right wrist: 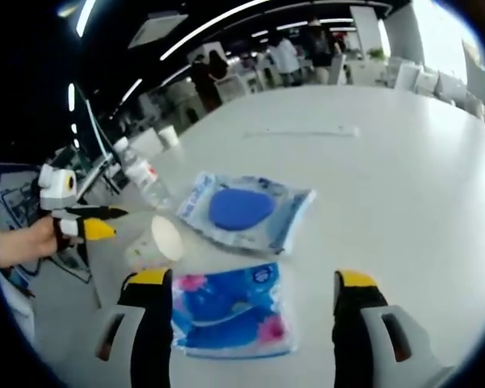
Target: Arrange the tabletop items into an orderly group along one side of the table until the central work area is clear of visible clutter.
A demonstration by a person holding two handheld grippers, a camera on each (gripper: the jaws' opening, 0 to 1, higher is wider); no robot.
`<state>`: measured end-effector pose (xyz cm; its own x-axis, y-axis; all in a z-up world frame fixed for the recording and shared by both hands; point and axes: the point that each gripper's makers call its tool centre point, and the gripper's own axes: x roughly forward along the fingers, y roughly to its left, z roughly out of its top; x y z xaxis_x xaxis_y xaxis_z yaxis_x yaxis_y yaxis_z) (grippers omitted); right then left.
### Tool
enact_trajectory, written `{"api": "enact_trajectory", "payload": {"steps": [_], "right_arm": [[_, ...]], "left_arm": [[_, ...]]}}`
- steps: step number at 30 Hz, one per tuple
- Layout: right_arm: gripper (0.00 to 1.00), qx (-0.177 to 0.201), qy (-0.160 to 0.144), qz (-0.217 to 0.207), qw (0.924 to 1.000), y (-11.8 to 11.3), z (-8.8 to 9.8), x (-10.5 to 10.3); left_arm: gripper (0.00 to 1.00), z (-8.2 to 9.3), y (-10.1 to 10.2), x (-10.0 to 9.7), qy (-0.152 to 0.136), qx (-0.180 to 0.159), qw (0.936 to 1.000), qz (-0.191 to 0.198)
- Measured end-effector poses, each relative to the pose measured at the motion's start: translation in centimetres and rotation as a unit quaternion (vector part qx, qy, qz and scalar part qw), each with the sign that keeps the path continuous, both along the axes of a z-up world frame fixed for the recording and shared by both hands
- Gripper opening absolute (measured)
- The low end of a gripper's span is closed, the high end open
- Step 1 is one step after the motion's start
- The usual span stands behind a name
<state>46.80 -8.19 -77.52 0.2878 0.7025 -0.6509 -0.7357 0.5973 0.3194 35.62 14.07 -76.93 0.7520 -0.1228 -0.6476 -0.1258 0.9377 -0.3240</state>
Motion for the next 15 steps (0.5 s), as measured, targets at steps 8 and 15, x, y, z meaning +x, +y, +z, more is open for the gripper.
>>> {"api": "enact_trajectory", "payload": {"steps": [8, 15], "right_arm": [[0.79, 0.001, 0.001, -0.001, 1.0000, 0.09, 0.04, -0.16], [0.79, 0.001, 0.002, -0.001, 1.0000, 0.05, 0.04, -0.23]], "left_arm": [[0.91, -0.04, -0.11, -0.06, 0.002, -0.005, 1.0000, 0.000], [0.91, 0.13, -0.72, 0.55, -0.003, -0.010, 0.9999, -0.007]]}}
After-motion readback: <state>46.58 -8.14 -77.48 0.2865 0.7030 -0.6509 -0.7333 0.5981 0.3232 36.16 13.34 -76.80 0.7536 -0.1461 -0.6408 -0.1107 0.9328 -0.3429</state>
